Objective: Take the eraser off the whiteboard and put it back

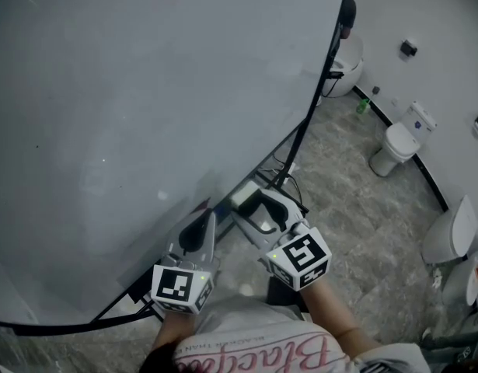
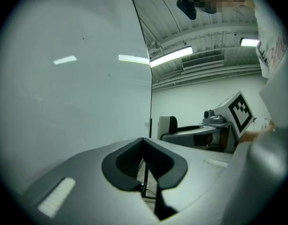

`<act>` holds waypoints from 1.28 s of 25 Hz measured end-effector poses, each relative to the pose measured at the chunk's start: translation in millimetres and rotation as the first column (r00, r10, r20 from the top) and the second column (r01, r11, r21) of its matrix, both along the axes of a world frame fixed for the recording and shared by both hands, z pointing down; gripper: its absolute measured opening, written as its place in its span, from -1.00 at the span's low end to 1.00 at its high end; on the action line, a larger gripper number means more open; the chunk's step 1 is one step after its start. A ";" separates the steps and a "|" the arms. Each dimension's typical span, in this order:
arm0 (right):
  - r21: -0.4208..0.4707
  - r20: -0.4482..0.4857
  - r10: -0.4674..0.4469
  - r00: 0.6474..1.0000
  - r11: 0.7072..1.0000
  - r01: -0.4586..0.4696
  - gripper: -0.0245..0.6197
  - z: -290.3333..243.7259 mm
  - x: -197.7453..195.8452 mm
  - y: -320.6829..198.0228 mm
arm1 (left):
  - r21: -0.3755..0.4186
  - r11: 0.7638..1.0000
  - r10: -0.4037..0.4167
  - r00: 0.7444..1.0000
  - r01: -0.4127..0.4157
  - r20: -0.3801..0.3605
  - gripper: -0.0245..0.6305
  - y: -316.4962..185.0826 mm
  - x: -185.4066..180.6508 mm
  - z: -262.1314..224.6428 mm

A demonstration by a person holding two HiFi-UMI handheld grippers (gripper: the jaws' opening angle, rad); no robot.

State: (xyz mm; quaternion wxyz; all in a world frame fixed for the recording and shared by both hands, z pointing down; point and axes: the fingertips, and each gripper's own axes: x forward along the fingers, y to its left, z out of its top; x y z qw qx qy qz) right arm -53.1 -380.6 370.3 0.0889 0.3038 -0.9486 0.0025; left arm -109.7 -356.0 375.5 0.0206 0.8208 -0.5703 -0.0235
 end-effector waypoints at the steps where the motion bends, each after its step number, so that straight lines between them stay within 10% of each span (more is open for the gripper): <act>1: 0.015 -0.010 0.011 1.000 1.000 -0.011 -0.20 0.1 1.4 2.0 | 0.004 1.000 0.003 1.000 -0.003 0.008 -0.93 1.4 0.3 0.6; 18: 0.006 -0.005 0.056 0.998 0.998 -0.056 -0.19 3.2 1.1 4.1 | 0.040 0.999 0.001 0.999 0.000 -0.033 -0.93 13.4 -6.5 -7.0; 32: 0.108 -0.036 0.057 0.998 0.993 -0.053 -0.17 -29.0 -29.0 -90.2 | -0.003 1.000 -0.022 0.999 0.022 -0.036 -0.93 9.0 -13.5 0.8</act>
